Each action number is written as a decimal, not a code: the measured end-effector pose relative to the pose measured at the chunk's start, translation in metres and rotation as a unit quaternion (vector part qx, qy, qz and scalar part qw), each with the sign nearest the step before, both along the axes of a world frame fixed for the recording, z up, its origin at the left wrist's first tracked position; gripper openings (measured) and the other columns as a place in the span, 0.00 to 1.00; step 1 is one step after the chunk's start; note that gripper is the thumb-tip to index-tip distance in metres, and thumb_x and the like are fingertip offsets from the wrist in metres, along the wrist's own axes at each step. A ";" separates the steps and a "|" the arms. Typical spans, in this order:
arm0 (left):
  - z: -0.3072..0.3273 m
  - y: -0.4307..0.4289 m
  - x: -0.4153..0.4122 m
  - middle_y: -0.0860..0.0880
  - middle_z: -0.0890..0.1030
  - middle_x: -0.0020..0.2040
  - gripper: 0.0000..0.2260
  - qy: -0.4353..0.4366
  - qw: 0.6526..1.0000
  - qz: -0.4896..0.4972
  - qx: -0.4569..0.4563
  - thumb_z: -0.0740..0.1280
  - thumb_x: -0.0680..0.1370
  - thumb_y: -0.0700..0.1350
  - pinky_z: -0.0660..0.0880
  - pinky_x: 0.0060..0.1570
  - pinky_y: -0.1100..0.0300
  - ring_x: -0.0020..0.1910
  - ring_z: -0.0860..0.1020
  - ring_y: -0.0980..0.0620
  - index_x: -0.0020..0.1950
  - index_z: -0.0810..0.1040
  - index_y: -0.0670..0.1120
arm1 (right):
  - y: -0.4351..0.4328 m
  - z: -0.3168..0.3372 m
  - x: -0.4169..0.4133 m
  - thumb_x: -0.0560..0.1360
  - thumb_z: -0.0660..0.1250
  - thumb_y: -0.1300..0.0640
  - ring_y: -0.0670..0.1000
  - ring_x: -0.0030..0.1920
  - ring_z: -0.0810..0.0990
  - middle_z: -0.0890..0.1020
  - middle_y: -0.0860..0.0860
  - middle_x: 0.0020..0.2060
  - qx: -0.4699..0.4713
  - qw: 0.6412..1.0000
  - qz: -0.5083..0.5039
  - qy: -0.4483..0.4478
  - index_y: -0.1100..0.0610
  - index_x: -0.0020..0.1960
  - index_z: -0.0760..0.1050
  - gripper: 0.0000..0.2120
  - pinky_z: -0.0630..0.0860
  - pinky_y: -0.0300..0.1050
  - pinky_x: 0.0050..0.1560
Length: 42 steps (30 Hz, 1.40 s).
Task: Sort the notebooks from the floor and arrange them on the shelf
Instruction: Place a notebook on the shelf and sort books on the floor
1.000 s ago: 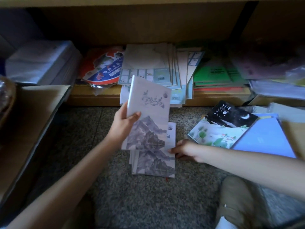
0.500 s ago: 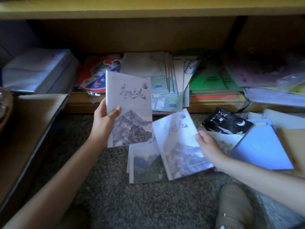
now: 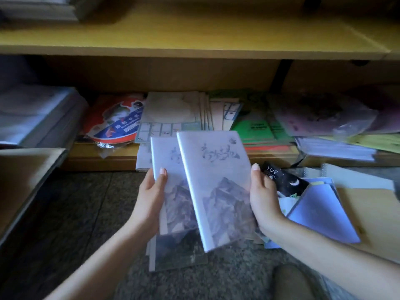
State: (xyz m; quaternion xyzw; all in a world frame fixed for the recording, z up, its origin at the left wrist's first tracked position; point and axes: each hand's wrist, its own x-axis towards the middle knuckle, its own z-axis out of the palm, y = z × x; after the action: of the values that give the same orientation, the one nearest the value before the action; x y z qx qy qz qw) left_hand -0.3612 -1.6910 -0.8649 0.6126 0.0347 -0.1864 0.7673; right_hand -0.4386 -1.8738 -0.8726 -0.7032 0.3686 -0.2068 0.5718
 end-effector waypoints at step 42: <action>0.108 0.023 0.047 0.40 0.82 0.45 0.11 -0.199 0.972 0.115 0.037 0.57 0.82 0.48 0.75 0.42 0.47 0.41 0.79 0.44 0.49 0.76 0.44 | 0.046 0.109 0.052 0.65 0.75 0.60 0.46 0.47 0.83 0.84 0.46 0.49 0.221 0.904 0.342 -0.132 0.50 0.56 0.76 0.21 0.78 0.38 0.34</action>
State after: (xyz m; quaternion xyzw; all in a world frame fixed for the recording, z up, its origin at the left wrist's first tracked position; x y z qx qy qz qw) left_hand -0.3144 -1.6676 -0.7572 0.6577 -0.0421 0.0300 0.7515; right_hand -0.3871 -1.8273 -0.7640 -0.6078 0.0629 -0.0032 0.7916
